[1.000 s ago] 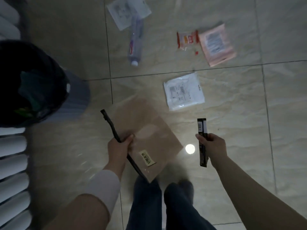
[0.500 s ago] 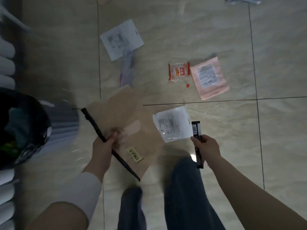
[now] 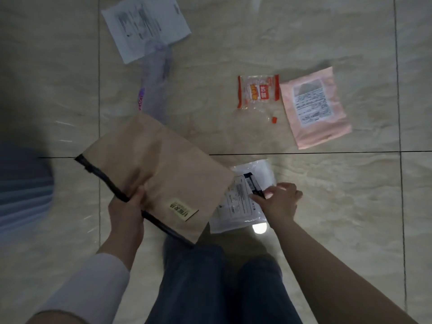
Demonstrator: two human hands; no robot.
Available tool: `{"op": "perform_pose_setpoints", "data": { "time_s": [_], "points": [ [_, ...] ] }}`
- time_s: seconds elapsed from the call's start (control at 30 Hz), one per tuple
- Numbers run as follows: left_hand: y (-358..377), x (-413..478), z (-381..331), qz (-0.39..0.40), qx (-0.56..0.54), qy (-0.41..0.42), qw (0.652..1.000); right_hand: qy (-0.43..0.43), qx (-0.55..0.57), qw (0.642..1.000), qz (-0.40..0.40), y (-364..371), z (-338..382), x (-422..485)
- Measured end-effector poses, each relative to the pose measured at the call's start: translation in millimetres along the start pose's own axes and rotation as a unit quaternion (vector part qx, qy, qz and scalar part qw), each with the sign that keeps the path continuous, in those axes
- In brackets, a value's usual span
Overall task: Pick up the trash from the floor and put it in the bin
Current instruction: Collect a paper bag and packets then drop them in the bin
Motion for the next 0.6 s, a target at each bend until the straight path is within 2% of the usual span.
{"op": "perform_pose_setpoints", "data": {
  "time_s": [0.1, 0.23, 0.33, 0.43, 0.6],
  "points": [
    [-14.2, 26.6, 29.0, -0.027, 0.012, -0.003, 1.000, 0.033, -0.018, 0.998, -0.055, 23.8, 1.5, 13.3],
    [-24.8, 43.8, 52.3, -0.039, 0.041, -0.016, 0.998, 0.057, 0.028, 0.992, -0.110, 30.5, -0.7, 20.3],
    [-21.7, 40.1, 54.8, -0.029, 0.031, -0.025, 0.999, 0.061, 0.015, 0.996, -0.058, 29.8, 1.0, 26.6],
    [-14.7, 21.9, 38.9, -0.018, 0.021, -0.035, 0.999, 0.050, -0.051, 0.997, 0.011, 15.3, 9.1, 26.9],
    [3.3, -25.9, -11.7, 0.005, 0.058, -0.058, 0.997, 0.045, -0.080, 0.995, 0.035, -71.4, 19.4, 11.4]
  ]
}}
Point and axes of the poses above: each hand's wrist, its own x-axis towards the middle knuckle, its own y-axis out of the palm, z = x × y, the point moved 7 cm from there along x, towards the middle knuckle, and after that the axes turned 4 degrees about -z, right-handed, at the moved point
